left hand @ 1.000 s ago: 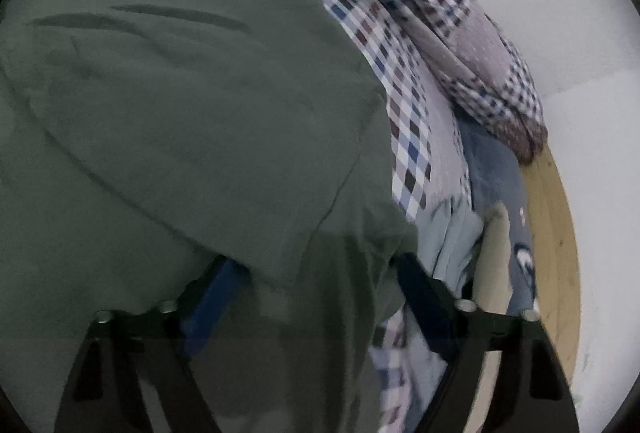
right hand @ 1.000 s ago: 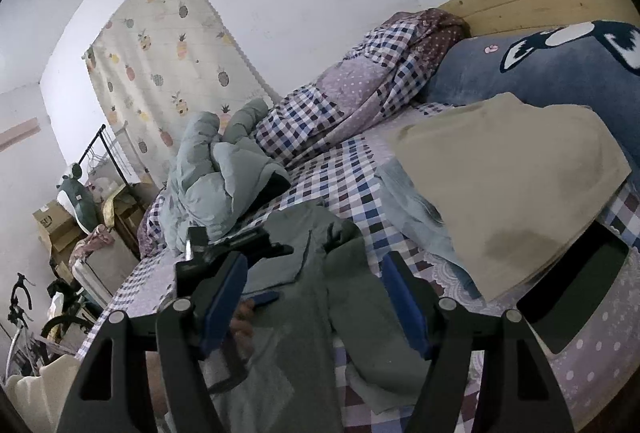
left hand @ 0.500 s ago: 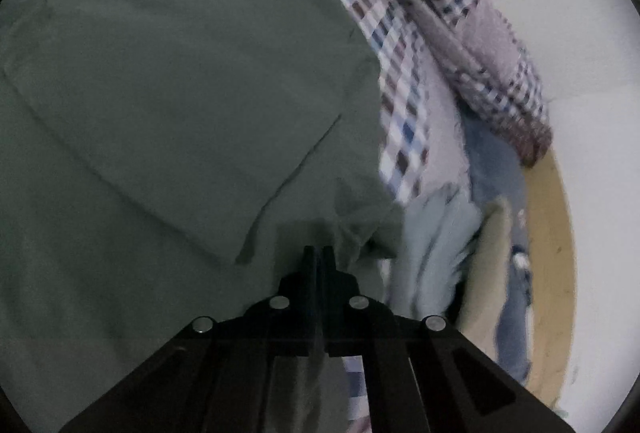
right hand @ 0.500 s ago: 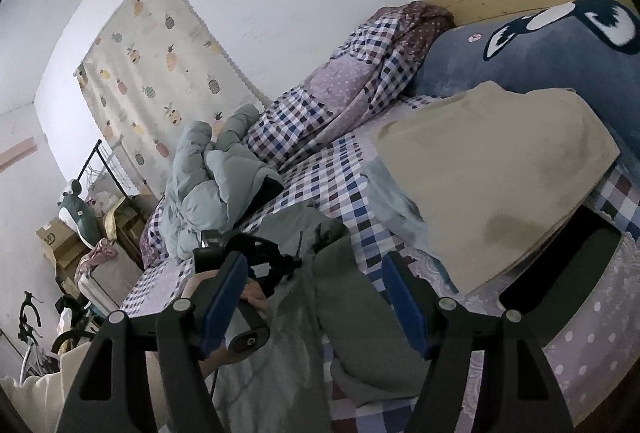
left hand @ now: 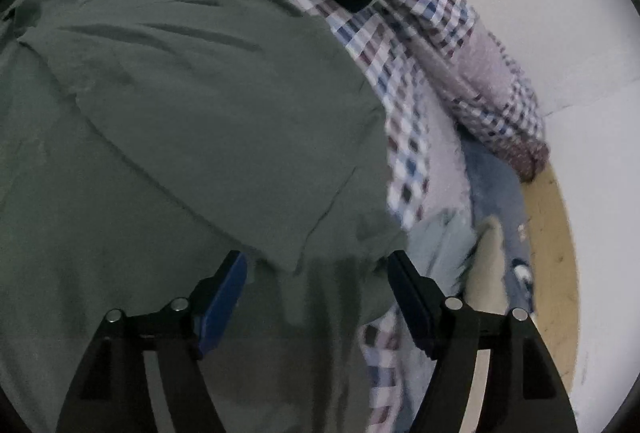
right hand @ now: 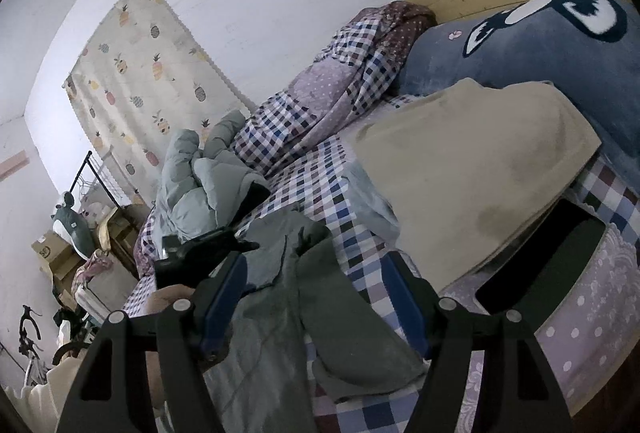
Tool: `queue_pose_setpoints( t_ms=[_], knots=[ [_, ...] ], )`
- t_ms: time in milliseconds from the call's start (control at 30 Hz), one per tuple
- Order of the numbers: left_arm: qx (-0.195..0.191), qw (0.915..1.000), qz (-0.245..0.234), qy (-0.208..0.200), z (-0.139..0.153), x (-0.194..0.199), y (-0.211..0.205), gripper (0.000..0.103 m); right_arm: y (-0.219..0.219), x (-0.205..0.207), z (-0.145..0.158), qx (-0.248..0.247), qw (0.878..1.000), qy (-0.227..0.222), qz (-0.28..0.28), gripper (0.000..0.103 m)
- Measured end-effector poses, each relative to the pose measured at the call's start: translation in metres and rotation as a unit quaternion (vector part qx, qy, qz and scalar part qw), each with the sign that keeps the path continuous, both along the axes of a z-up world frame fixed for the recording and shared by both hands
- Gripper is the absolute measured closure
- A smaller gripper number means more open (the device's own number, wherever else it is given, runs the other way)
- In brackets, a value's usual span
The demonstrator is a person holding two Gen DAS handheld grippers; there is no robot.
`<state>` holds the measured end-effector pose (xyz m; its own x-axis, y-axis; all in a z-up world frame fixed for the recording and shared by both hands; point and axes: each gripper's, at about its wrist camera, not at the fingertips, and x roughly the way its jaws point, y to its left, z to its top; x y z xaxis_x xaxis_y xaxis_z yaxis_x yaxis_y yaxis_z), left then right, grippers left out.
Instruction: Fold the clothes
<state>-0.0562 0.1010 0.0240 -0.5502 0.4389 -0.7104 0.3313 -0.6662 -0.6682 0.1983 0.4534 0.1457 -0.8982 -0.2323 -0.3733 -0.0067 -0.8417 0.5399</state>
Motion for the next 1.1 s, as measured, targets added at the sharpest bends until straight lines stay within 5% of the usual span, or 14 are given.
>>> queue_pose_setpoints(
  t_ms=[167,333,433,767,1000,1067,1100],
  knots=[
    [0.014,0.9996,0.018,-0.017,-0.013,-0.002,-0.001,0.035,-0.003,-0.001,0.001,0.002,1.000,0.001,0.006,0.029],
    [0.020,0.9991,0.032,-0.018,-0.019,-0.005,0.001,0.080,-0.004,-0.002,0.000,0.003,1.000,0.001,0.007,0.029],
    [0.024,0.9987,0.041,-0.019,-0.022,-0.008,0.003,0.097,-0.004,-0.003,-0.001,0.000,1.000,0.000,0.008,0.029],
    [0.032,0.9979,0.050,-0.024,-0.032,-0.013,0.007,0.099,-0.006,-0.004,-0.001,-0.002,1.000,-0.002,0.017,0.029],
    [0.053,0.9980,0.001,-0.033,-0.036,-0.019,0.013,0.099,-0.005,-0.002,-0.002,-0.004,1.000,-0.004,0.014,0.029],
    [0.044,0.9980,-0.032,-0.031,-0.028,-0.014,0.021,0.094,-0.004,-0.001,-0.001,-0.003,1.000,-0.004,0.011,0.029],
    [0.035,0.9982,-0.045,-0.015,-0.021,-0.008,0.025,0.084,-0.003,-0.001,-0.001,-0.004,1.000,-0.004,0.007,0.029]
  ],
)
